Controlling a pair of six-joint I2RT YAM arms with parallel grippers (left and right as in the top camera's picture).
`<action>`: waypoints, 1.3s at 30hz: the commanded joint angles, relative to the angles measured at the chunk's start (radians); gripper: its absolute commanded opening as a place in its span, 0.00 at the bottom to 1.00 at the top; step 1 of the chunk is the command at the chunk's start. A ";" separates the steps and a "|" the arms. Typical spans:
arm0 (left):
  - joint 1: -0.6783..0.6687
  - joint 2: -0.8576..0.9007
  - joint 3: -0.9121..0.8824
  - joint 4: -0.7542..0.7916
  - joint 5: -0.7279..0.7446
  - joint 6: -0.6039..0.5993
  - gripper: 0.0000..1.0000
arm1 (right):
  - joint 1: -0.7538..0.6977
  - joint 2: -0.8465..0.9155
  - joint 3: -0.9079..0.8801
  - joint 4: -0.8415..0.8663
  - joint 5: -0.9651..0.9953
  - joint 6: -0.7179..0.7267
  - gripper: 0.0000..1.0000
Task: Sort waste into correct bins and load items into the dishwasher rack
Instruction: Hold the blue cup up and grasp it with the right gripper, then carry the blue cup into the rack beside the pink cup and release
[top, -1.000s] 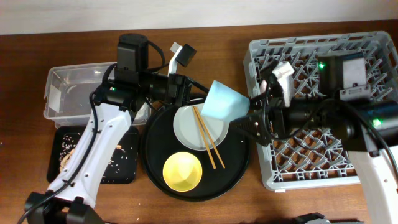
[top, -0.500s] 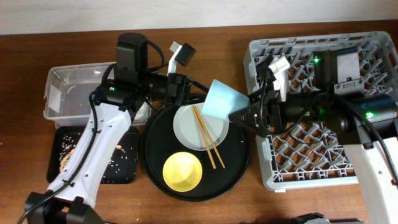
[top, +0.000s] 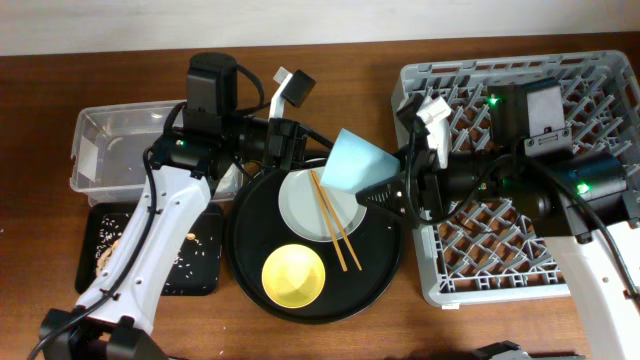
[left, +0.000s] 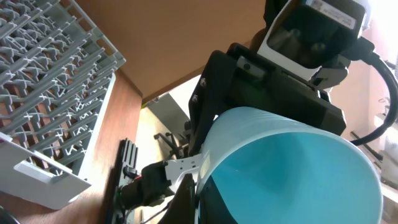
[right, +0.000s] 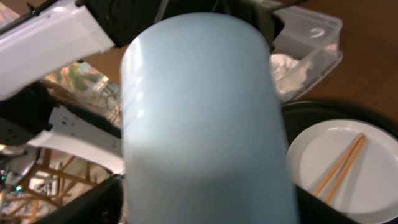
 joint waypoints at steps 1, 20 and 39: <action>-0.005 -0.003 0.008 0.003 0.013 -0.006 0.00 | 0.012 0.002 0.011 0.033 -0.006 -0.017 0.68; -0.047 -0.003 0.003 -0.077 0.010 0.089 0.10 | 0.010 0.002 0.011 0.146 0.080 0.002 0.56; -0.035 -0.002 0.003 -0.252 -0.653 0.084 0.37 | -0.090 -0.003 0.012 0.086 0.077 0.118 0.51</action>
